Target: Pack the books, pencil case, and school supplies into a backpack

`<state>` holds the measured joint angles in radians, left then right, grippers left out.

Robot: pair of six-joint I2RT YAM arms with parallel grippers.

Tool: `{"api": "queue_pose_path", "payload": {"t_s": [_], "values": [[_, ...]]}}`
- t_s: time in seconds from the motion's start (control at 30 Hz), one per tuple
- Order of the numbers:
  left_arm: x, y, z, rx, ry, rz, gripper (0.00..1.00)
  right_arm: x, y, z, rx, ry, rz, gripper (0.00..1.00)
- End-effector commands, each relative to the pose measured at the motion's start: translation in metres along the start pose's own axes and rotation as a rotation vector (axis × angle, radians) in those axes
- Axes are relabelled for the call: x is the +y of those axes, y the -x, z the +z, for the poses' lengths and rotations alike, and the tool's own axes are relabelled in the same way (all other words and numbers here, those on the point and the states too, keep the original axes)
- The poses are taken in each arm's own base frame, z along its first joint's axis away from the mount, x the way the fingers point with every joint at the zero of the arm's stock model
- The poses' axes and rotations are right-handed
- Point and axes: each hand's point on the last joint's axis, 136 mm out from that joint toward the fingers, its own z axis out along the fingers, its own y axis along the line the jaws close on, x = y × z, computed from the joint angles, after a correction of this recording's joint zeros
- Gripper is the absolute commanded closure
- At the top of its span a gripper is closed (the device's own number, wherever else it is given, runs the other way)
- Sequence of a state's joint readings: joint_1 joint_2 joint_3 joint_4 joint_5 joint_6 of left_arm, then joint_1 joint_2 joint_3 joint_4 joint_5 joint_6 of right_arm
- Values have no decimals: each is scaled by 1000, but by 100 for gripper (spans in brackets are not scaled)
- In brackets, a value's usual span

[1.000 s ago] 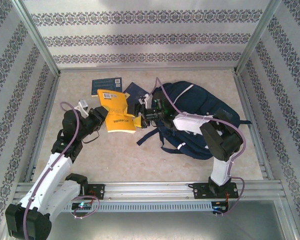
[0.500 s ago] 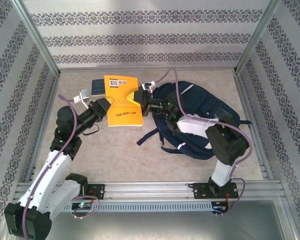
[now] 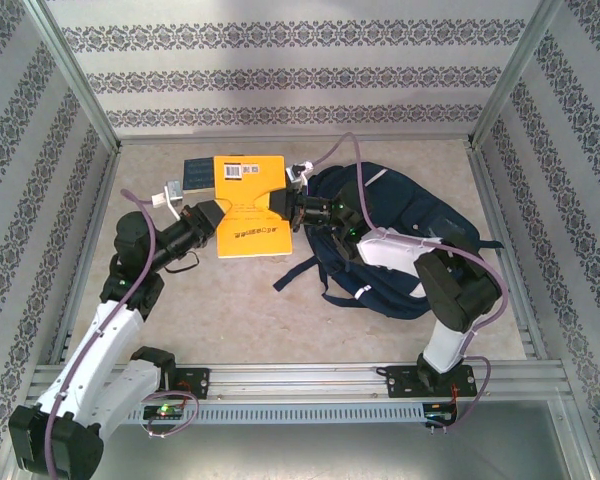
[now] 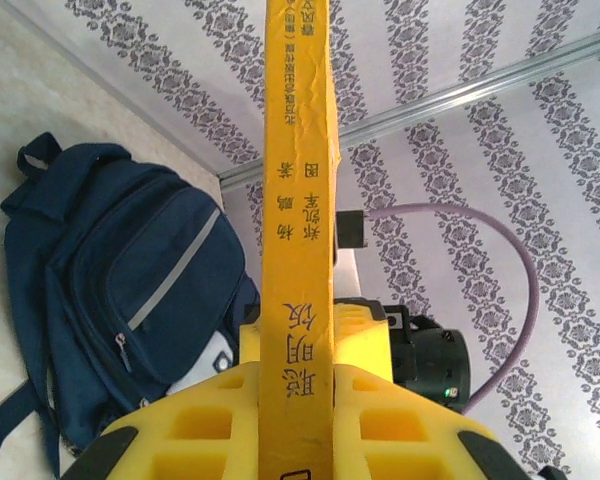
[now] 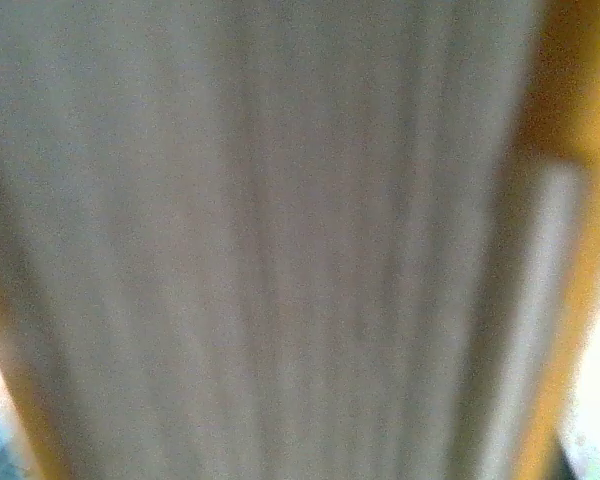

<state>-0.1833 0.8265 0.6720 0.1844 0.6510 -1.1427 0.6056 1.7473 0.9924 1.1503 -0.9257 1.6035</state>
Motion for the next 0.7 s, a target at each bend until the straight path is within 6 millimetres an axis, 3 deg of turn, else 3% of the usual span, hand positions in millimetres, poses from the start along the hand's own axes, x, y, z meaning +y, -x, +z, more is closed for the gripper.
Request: {"api": "queue_pose_path", "payload": {"t_s": [0.0,0.13,0.23,0.43,0.67], "values": [[-25,-12,-6,82,-48,116,79,7,4,-15,-3,-43,-114,98],[-16,-19,-12,129,39,173,34,5,3,-24,-7,-136,-162,100],[-6,-17,-13,93,65,114,15,3,15,-33,-109,-194,-155,100],[12,-8,-5,-50,10,-109,4,-1,41,-37,-378,-219,-73,100],[7,-2,1,-126,9,-118,0,29,63,-30,-597,-145,-114,100]]}}
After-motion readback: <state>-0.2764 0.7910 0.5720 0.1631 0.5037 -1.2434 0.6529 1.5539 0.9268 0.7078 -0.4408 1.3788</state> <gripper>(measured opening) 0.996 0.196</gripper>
